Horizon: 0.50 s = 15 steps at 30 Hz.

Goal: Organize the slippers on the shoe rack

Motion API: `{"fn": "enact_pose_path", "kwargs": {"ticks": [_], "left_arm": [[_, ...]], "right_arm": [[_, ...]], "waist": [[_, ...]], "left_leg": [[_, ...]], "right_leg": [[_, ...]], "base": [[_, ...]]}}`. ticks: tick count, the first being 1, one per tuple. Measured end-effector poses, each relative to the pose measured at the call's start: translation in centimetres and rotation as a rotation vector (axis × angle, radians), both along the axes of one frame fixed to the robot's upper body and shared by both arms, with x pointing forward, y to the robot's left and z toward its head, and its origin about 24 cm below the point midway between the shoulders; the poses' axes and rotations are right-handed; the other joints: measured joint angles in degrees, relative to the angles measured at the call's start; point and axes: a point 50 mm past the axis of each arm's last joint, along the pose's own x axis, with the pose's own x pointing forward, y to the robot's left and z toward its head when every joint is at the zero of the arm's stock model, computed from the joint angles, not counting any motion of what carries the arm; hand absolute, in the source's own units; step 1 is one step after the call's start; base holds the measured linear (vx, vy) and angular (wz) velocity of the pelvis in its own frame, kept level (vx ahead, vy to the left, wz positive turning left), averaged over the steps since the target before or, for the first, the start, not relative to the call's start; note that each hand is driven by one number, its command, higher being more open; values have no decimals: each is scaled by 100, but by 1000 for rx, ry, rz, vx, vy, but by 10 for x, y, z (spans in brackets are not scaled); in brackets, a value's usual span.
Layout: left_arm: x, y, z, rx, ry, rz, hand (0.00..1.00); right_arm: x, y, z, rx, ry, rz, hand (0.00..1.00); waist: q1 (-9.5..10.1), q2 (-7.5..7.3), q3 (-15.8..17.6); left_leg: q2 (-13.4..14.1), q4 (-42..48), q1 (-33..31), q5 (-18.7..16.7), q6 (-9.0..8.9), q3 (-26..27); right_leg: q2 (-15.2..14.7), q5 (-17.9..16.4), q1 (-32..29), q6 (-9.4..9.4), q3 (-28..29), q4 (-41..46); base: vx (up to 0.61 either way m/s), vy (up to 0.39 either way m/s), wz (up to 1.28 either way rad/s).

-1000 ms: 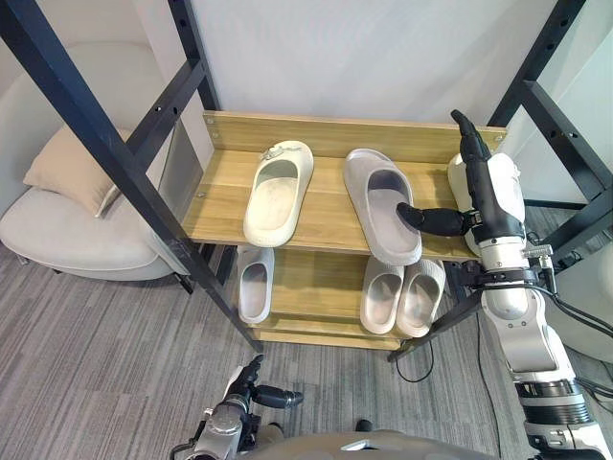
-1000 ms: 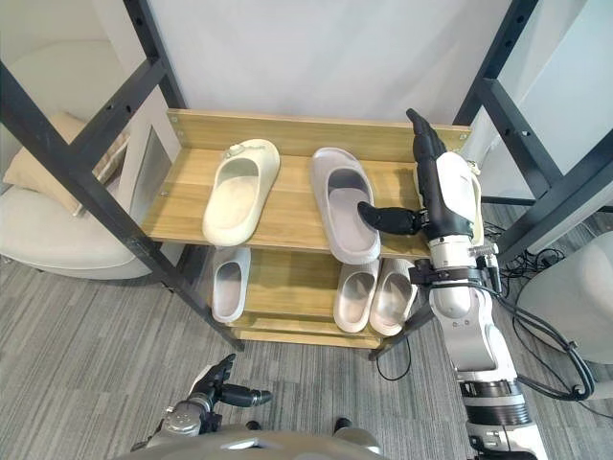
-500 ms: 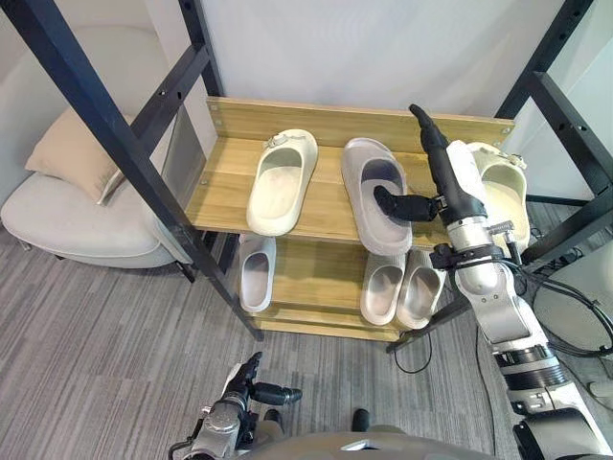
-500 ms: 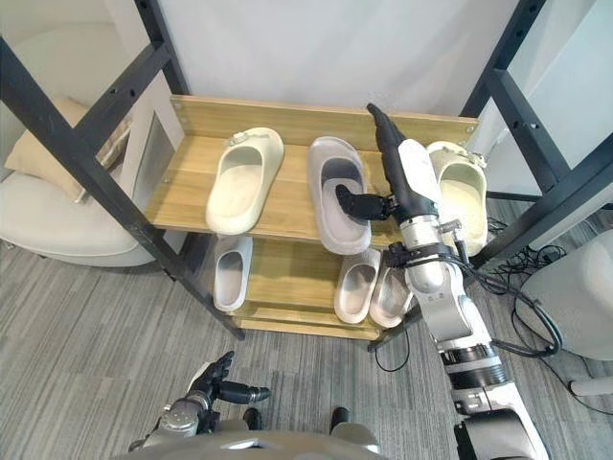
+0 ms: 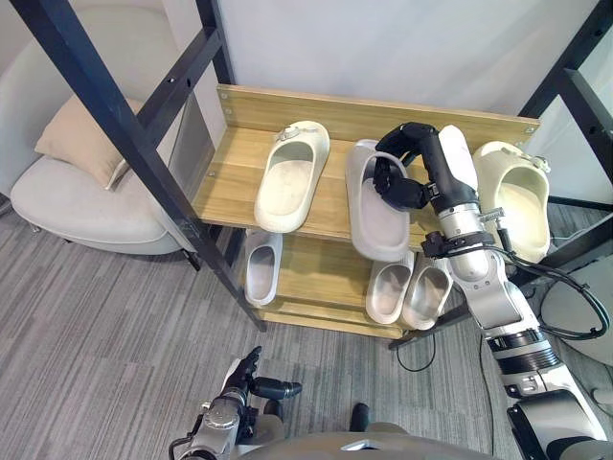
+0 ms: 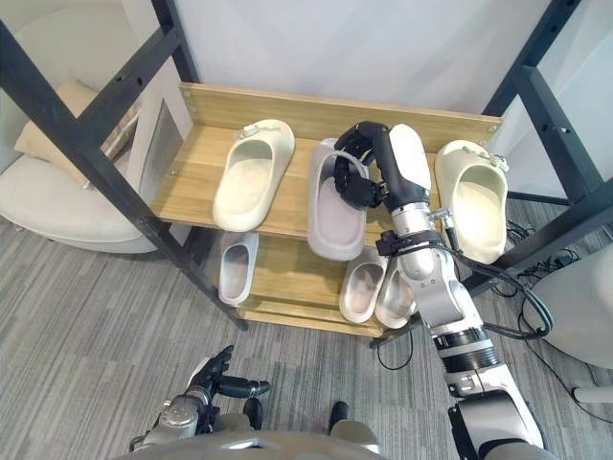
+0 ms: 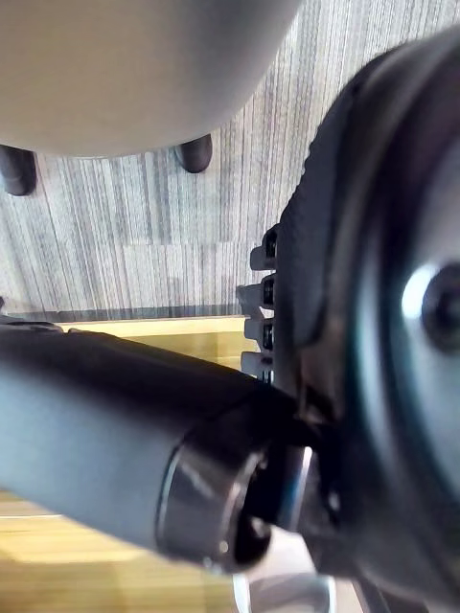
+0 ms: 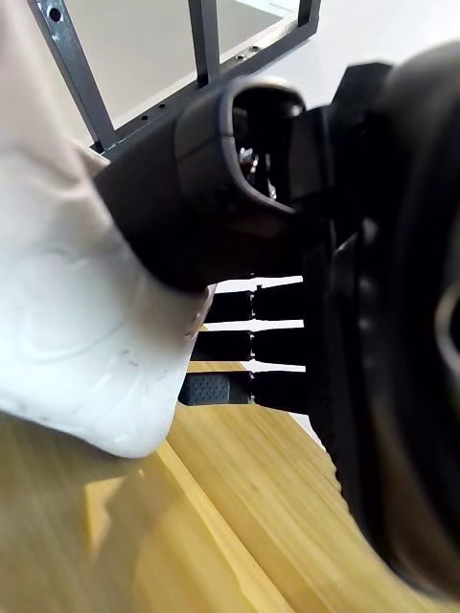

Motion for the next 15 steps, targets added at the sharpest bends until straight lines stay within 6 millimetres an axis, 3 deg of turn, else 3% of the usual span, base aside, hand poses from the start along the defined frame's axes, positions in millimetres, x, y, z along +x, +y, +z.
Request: {"fn": "enact_pose_path", "kwargs": {"ticks": [10,15], "left_arm": [[1,0,0,2,0,1,100],[-1,0,0,2,2,2,100]], "right_arm": [[-16,8,0,19,-13,56,0],[-35,19,19,44,-110,114,0]], "waist": [[-5,-6,8],[-46,15,13]], "left_leg": [[8,-8,111,-4,-5,44],[8,-36,195,-7,-9,111]], "right_leg": [[-7,0,71,-1,57,25],[-18,-2,83,1,128,63]], "base": [[-4,4,-3],[-9,17,-8]]}}
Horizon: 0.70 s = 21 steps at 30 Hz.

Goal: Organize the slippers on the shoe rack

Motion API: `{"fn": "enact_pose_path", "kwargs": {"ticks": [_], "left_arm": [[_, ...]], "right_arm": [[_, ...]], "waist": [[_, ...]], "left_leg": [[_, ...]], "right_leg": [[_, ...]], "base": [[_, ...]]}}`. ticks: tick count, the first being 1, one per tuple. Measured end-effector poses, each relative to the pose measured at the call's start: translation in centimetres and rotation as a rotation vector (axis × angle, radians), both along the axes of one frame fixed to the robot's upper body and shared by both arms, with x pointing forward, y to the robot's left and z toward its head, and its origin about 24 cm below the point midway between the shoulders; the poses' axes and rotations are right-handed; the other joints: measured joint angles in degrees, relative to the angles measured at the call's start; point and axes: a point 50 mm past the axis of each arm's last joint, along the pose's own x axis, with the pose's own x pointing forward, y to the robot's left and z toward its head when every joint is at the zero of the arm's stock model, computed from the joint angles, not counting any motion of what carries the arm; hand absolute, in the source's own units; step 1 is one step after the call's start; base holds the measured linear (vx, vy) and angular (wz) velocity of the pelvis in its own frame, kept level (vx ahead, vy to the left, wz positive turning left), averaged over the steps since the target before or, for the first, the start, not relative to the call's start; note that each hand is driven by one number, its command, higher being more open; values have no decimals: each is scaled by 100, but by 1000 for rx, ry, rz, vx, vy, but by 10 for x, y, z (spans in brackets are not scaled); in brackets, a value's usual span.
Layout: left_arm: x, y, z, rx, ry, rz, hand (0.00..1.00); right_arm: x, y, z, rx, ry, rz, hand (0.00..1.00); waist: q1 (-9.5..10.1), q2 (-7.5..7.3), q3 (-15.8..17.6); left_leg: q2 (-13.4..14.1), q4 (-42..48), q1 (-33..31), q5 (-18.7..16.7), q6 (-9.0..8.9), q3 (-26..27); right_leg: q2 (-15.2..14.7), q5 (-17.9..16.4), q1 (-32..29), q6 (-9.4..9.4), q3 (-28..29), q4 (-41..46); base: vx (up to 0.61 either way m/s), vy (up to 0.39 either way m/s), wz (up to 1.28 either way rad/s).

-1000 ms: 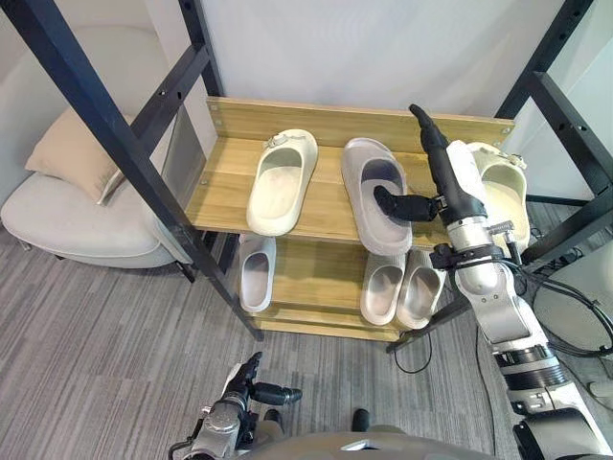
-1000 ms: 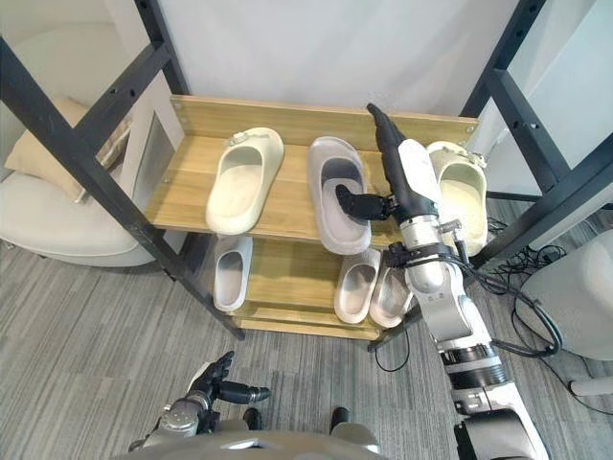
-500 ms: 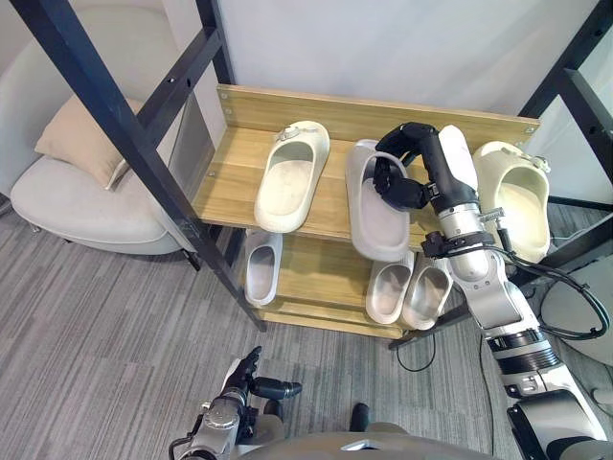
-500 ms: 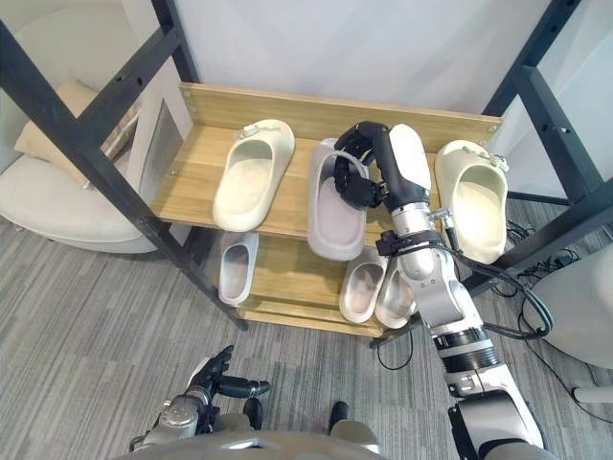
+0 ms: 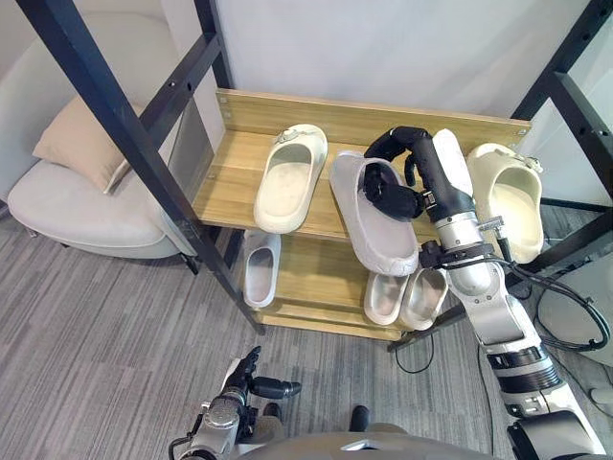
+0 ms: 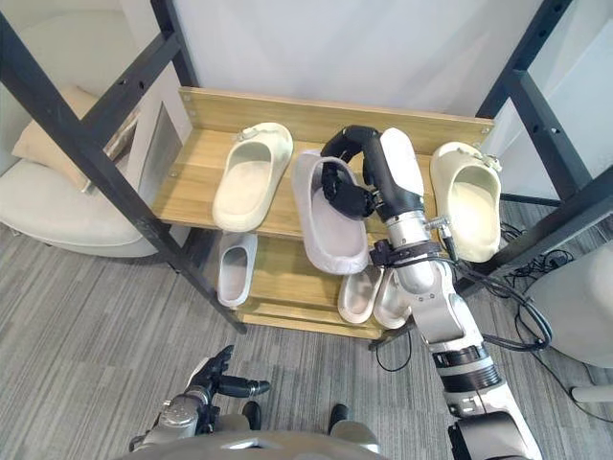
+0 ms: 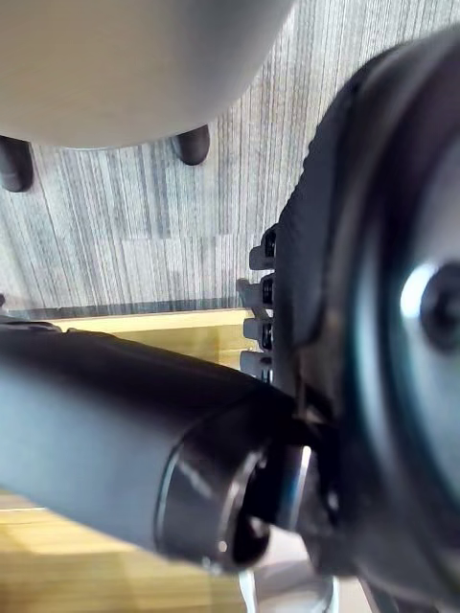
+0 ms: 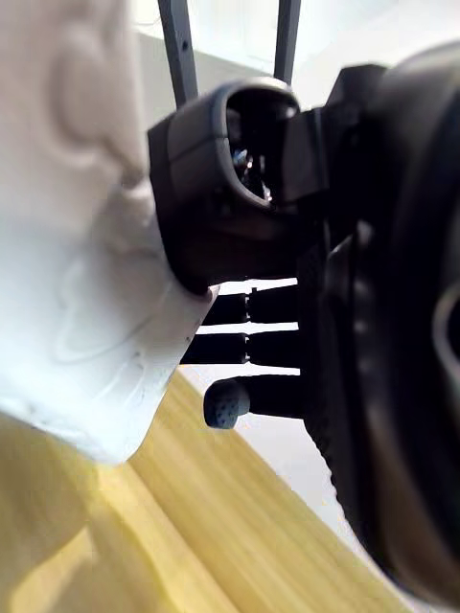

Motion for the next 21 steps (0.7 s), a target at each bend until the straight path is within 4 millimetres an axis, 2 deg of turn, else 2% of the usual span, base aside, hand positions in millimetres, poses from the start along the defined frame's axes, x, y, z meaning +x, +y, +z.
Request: {"fn": "enact_pose_path", "kwargs": {"ticks": [2,5,7,12,17,21], "left_arm": [[-1,0,0,2,2,2,100],[-2,1,-1,11,6,7,100],[-3,0,-1,18,7,-2,100],[-5,-1,-2,24,13,-3,100],[-10,-5,-5,20,32,6,100],[-11,-6,-5,18,36,7,100]], "right_arm": [[-7,6,9,21,-52,30,0],[-28,17,35,60,-227,106,0],[-38,21,46,78,-303,140,0],[-60,34,61,180,-417,273,0],[-69,52,53,302,-327,470,0],[-71,63,43,373,-205,603,0]], "waist": [[-38,3,-2],[-90,11,-6],[-92,29,-18],[-99,106,-78],[-102,229,-206],[-97,250,-245]], "left_leg": [[0,1,13,0,0,3],[0,2,106,-3,-4,3],[-1,3,146,-6,-8,5],[-5,10,247,-9,-13,18],[-5,11,310,-10,-17,19],[-4,10,312,-5,-23,11]], "right_leg": [[0,0,7,0,3,5],[-2,-1,98,1,3,7],[-5,-1,129,1,9,16],[-13,-8,217,-2,22,35],[-15,-25,274,6,25,39],[-13,-26,277,8,26,39]], "base": [[0,0,0],[0,0,0],[0,0,0],[-26,6,-2],[-6,2,-1],[0,0,0]]}}
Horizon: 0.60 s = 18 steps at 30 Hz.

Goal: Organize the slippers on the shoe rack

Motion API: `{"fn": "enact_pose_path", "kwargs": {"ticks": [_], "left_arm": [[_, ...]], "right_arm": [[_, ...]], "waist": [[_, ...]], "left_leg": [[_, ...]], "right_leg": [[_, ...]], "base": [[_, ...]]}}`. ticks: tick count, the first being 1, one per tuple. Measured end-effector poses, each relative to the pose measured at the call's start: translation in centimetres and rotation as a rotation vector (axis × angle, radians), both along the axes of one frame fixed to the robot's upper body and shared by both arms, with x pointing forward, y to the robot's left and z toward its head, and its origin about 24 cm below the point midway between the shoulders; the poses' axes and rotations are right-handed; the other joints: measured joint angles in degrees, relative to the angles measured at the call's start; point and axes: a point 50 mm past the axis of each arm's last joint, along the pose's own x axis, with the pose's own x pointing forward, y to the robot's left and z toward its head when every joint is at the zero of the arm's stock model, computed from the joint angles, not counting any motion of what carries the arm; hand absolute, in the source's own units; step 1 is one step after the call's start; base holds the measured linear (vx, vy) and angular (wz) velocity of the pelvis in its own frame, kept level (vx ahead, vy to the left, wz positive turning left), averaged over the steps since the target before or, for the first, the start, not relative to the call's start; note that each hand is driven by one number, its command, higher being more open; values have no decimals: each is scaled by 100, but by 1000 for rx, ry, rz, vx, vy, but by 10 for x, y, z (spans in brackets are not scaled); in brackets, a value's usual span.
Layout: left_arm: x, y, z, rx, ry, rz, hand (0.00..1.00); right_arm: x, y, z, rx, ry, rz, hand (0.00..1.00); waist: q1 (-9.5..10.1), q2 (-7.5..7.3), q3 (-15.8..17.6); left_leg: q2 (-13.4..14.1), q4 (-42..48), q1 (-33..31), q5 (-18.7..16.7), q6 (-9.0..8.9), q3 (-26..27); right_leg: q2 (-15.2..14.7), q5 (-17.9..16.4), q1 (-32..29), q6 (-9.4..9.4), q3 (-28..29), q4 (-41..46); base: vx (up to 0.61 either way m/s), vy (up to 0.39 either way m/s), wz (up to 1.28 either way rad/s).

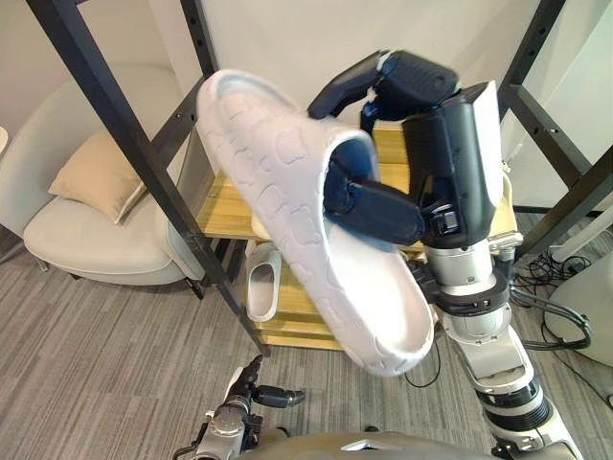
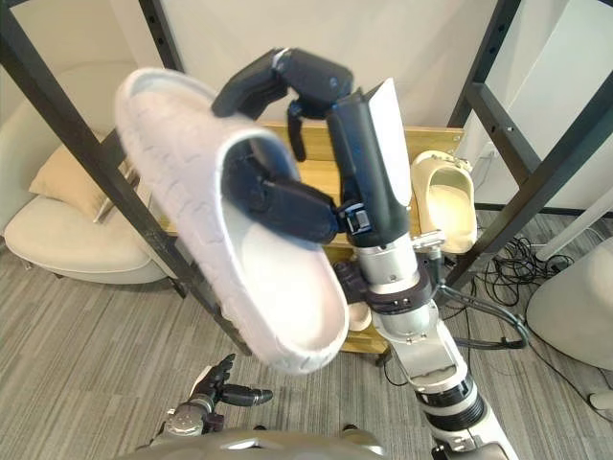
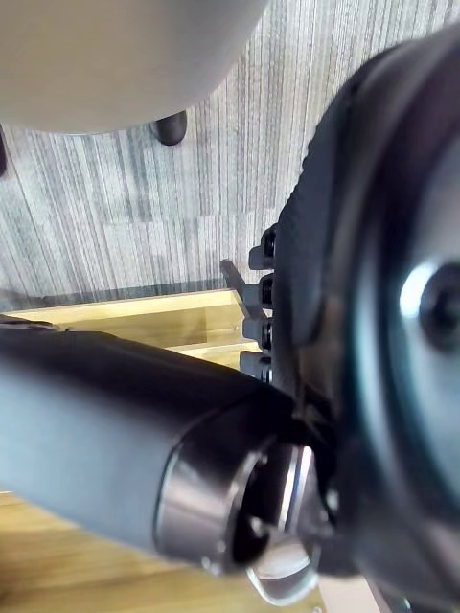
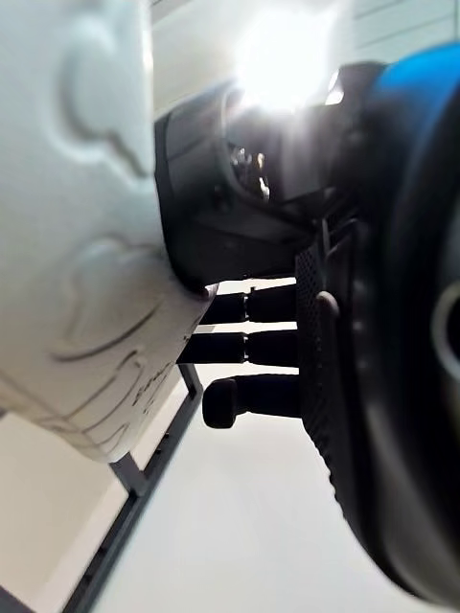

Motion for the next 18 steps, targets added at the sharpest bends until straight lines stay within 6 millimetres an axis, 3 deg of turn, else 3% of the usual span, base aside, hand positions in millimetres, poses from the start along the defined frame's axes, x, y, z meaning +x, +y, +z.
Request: {"fn": "enact_pose_path", "kwargs": {"ticks": [3,9,15,18], "left_arm": [[-1,0,-1,0,7,0,100],[-2,1,-1,-1,10,-1,100],[-2,0,-1,-11,9,-6,100],[2,1,1,-51,-20,34,100]], "right_arm": [[3,15,-24,-15,180,175,0],[5,32,-84,-106,542,361,0],[-5,26,-122,-219,716,405,0],[-6,17,-142,-310,776,344,0]], "waist": [[3,-23,-34],[24,-49,-52],[29,-41,-42],[120,33,66]], "left_leg": [[-1,-1,17,1,0,0],[-4,-2,73,1,1,-12],[-14,55,34,-1,0,-120],[13,628,-561,-156,-9,-332]], "right_leg": [[-1,-1,18,2,1,0],[-3,-6,87,6,-13,0],[-22,-102,84,23,-132,126],[-34,-279,-358,16,-288,585]], "base": [[0,0,0],[-2,1,1],[-11,-2,10],[-51,-16,32]]}}
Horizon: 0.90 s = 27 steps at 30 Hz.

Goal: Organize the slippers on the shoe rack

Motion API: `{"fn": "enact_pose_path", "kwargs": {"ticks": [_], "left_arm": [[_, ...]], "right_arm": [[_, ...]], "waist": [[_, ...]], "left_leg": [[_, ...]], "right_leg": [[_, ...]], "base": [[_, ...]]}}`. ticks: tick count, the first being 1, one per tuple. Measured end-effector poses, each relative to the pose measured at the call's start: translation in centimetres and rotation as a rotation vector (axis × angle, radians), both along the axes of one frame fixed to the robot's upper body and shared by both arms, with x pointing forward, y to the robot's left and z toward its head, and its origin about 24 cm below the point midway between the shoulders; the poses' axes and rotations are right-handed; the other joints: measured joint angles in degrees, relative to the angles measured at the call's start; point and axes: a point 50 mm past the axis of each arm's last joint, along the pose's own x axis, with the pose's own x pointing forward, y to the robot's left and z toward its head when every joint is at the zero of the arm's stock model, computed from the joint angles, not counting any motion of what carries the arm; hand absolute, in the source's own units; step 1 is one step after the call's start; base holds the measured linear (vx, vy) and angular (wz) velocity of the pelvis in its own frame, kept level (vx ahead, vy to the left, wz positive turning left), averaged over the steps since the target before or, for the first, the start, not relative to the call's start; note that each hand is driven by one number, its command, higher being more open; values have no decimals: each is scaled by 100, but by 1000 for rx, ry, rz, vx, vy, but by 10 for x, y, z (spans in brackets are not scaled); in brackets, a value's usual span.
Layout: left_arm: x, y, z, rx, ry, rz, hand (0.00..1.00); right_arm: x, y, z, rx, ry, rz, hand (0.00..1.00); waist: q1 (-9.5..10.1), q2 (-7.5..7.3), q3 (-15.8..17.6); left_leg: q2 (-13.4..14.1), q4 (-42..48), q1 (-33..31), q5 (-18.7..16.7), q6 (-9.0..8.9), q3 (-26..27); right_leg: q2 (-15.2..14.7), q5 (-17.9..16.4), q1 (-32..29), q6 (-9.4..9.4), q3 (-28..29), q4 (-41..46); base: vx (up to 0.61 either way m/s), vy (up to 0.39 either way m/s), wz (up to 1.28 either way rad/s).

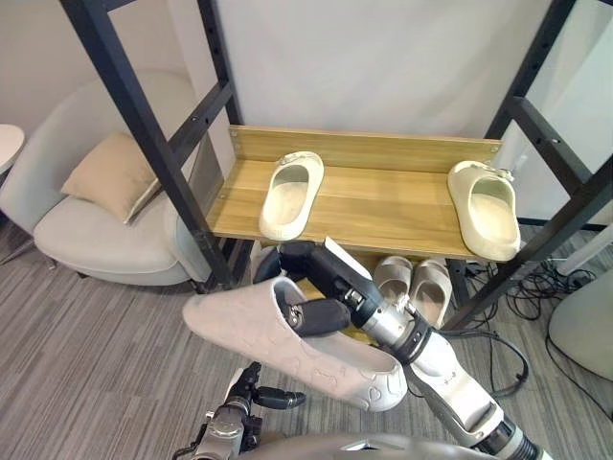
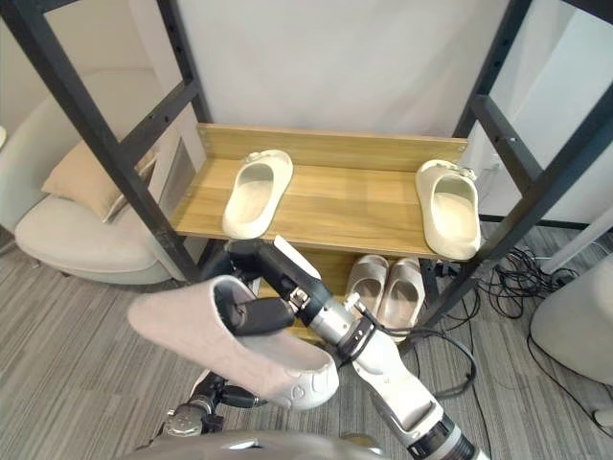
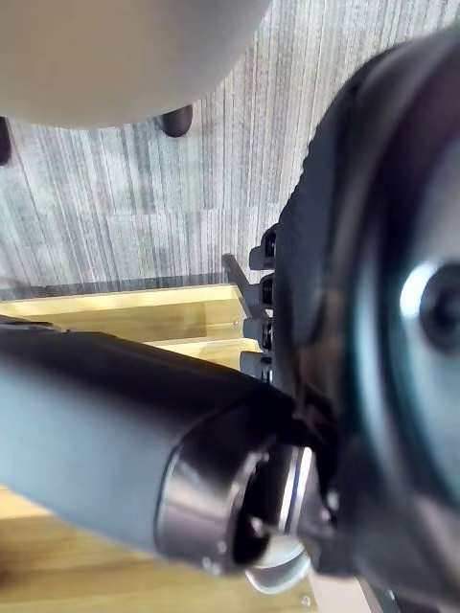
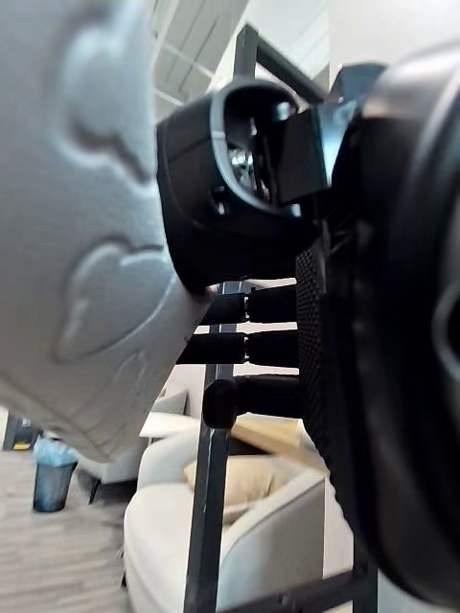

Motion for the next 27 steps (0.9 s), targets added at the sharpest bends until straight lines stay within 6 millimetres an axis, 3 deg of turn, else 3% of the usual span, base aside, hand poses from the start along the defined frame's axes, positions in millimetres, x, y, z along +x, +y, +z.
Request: {"fn": "enact_pose_path", "kwargs": {"ticks": [2,4,6,10,15,16,21,24,27], "left_arm": [[8,0,3,-21,-28,38,100],[26,0,10,-42,-90,74,100],[45,1,20,-58,-164,102,100],[71,3,36,-78,-272,139,100],[96,6,56,-113,-388,186,100],[97,6,57,-114,-395,188,100],[123,26,80,-72,-496,236,100],[130,21,90,-127,-566,289,100],[137,20,103,-146,-632,295,100]], "right_arm": [[4,-5,-8,-78,-12,-34,0],[17,-10,-12,-192,-79,-85,0],[32,-15,-7,-280,-177,-152,0],[48,-27,-1,-385,-294,-266,0],[68,-45,17,-475,-448,-409,0],[69,-46,18,-479,-456,-418,0],[98,-72,70,-426,-656,-682,0],[100,-82,85,-381,-704,-802,0],[92,-73,97,-333,-778,-831,0]], "waist": [[96,110,246],[216,214,674],[234,219,1028],[341,219,1481],[340,207,1601],[342,206,1601],[329,116,1912],[416,83,1967],[445,32,1995]], "left_leg": [[40,522,-425,-157,-9,-125],[93,1288,-1074,-382,-30,-226],[65,2039,-1812,-589,-49,-351],[59,2950,-2624,-899,-116,-472],[-13,4022,-4042,-1108,-181,-632],[-16,4079,-4117,-1127,-184,-644],[-38,5052,-5411,-1309,-234,-827],[-48,5600,-5923,-1488,-268,-881],[-78,5959,-6389,-1577,-280,-924]], "right_leg": [[6,-130,-304,-23,-75,394],[-42,-482,-996,-67,-92,1363],[-172,-867,-1762,-98,-143,2357],[-323,-1306,-2608,-168,-157,3432],[-544,-1721,-4058,-242,-176,4742],[-554,-1748,-4121,-249,-178,4808],[-734,-2038,-5340,-376,-330,5867],[-814,-2272,-5817,-368,-310,6420],[-904,-2418,-6274,-391,-304,6834]], "base": [[-131,2,27],[-258,8,18],[-249,-39,22],[-205,-41,9],[-116,-43,10],[-75,-48,11],[-91,-8,5],[-81,25,1],[-65,15,2]]}}
